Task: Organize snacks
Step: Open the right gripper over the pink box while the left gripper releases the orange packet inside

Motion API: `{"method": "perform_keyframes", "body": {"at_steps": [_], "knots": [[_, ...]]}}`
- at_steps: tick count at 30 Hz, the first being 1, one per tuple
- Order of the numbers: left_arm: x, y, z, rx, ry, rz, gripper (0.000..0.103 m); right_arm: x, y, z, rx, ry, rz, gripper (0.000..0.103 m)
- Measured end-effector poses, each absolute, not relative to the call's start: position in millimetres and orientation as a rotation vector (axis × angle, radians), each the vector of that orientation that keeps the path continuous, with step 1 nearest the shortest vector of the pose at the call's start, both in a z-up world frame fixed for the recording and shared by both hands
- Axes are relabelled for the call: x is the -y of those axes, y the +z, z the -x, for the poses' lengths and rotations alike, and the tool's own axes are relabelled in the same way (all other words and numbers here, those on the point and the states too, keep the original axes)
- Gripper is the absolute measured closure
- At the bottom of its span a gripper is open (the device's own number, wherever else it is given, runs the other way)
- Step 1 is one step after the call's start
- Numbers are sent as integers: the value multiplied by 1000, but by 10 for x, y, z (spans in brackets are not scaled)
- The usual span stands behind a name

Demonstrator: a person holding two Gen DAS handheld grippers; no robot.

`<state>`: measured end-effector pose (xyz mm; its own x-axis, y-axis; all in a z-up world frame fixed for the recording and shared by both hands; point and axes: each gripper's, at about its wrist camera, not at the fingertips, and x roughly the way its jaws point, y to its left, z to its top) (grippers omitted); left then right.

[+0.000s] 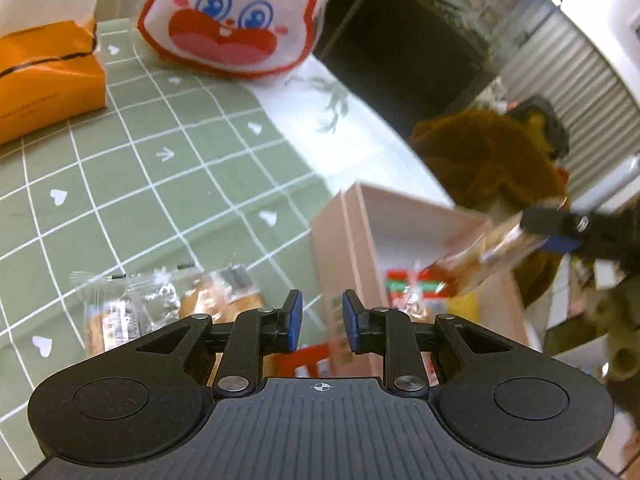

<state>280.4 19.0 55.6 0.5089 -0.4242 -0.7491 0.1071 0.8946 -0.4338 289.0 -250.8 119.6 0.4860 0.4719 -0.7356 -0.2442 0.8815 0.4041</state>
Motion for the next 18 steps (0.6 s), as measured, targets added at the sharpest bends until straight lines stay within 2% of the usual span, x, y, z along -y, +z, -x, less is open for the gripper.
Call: {"method": "perform_keyframes", "body": {"at_steps": [5, 12, 16, 18], "knots": [[-131, 428, -2765, -1015, -311, 271, 78, 2327, 1105, -2907, -1045, 229, -17, 18], [-33, 325, -2667, -1047, -304, 178, 78, 2621, 933, -2810, -1188, 367, -248, 17], [-30, 330, -2553, -1057, -311, 158, 78, 2567, 956, -2536, -1060, 309, -100, 18], [-49, 344, -2453, -1063, -321, 155, 78, 2645, 1007, -2441, -1004, 360, -186, 18]]}}
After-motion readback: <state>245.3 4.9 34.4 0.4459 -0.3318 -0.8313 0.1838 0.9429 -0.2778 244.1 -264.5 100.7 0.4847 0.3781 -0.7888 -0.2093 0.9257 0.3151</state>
